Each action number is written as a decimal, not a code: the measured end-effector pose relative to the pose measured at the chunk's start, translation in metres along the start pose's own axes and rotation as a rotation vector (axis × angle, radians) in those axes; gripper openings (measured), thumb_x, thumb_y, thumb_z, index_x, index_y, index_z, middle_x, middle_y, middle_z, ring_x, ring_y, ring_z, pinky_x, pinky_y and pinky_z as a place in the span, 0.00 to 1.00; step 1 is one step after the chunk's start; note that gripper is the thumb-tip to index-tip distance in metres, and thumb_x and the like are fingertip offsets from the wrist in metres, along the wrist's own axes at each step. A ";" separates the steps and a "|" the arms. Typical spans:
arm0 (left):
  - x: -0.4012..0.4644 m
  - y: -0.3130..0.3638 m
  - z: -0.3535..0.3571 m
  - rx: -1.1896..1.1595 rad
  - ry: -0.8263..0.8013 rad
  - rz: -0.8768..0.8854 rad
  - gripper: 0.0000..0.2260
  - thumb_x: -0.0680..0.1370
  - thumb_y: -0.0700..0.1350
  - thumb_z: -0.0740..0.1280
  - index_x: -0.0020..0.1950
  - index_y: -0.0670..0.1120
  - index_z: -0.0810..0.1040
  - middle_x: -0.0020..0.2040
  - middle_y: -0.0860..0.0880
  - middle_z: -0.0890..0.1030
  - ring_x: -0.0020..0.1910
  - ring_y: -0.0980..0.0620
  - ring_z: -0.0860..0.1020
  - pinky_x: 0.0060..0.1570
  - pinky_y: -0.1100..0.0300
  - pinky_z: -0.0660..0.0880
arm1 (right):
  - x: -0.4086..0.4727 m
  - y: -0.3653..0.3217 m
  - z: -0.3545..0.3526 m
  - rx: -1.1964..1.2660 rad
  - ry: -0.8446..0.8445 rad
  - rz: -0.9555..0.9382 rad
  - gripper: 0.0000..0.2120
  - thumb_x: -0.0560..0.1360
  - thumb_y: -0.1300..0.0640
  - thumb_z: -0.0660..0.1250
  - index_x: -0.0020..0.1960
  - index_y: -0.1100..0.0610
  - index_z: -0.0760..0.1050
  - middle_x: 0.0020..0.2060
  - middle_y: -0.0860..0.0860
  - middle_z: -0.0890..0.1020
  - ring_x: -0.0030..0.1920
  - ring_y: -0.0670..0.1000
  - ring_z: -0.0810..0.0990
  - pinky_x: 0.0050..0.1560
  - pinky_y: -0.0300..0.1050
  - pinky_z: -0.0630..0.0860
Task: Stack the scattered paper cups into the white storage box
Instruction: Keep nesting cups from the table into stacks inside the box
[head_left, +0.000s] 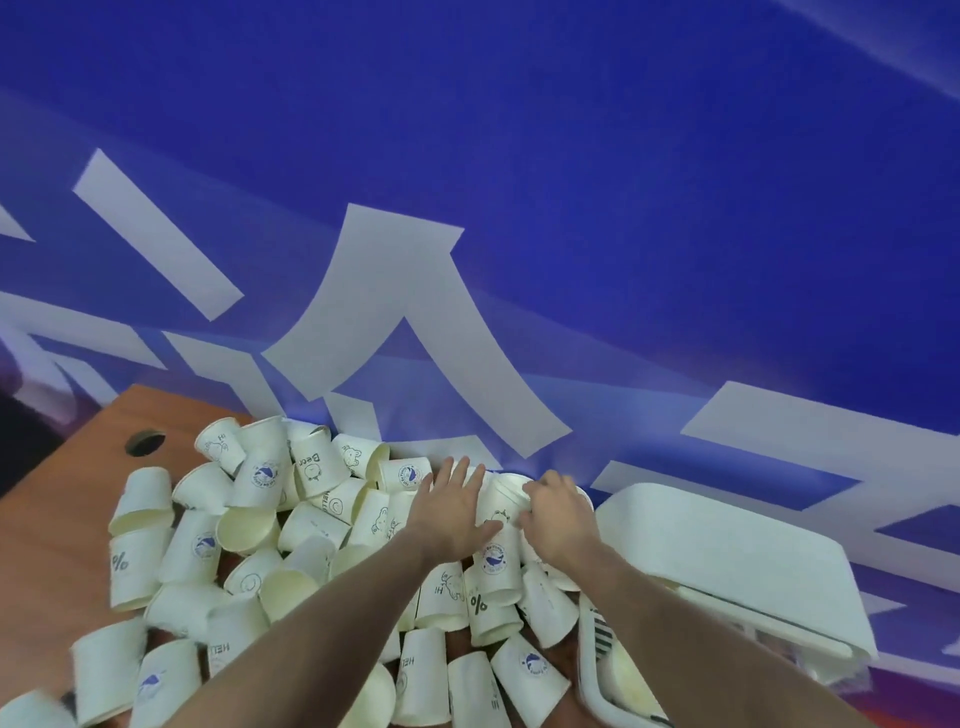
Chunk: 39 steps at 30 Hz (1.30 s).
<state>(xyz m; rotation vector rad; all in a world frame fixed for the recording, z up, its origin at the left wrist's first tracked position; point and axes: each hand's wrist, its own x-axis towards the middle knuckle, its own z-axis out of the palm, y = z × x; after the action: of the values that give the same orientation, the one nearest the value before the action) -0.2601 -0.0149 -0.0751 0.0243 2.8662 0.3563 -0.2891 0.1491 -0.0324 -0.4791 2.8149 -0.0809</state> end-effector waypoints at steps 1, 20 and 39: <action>0.006 -0.003 0.004 -0.016 0.024 0.000 0.37 0.78 0.65 0.57 0.80 0.48 0.50 0.80 0.47 0.50 0.79 0.46 0.46 0.75 0.47 0.49 | 0.007 0.000 0.003 0.008 0.012 0.007 0.14 0.80 0.52 0.58 0.64 0.54 0.72 0.60 0.52 0.72 0.62 0.54 0.69 0.59 0.47 0.69; 0.009 -0.010 0.014 -0.056 0.086 0.027 0.36 0.78 0.66 0.58 0.78 0.44 0.57 0.78 0.47 0.59 0.77 0.49 0.55 0.73 0.52 0.57 | 0.011 0.007 0.000 0.168 0.079 -0.039 0.11 0.80 0.50 0.64 0.52 0.51 0.84 0.49 0.51 0.79 0.55 0.53 0.74 0.50 0.46 0.71; -0.044 0.009 -0.020 0.182 -0.028 0.056 0.36 0.80 0.62 0.56 0.80 0.44 0.46 0.80 0.45 0.44 0.79 0.44 0.43 0.77 0.47 0.48 | -0.078 0.026 -0.061 0.164 0.316 -0.028 0.13 0.79 0.48 0.64 0.60 0.49 0.81 0.47 0.49 0.74 0.50 0.51 0.73 0.48 0.44 0.72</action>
<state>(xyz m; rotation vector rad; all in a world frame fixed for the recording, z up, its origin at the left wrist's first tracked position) -0.2230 -0.0133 -0.0435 0.1422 2.8646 0.1044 -0.2445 0.2002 0.0440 -0.5061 3.0720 -0.4252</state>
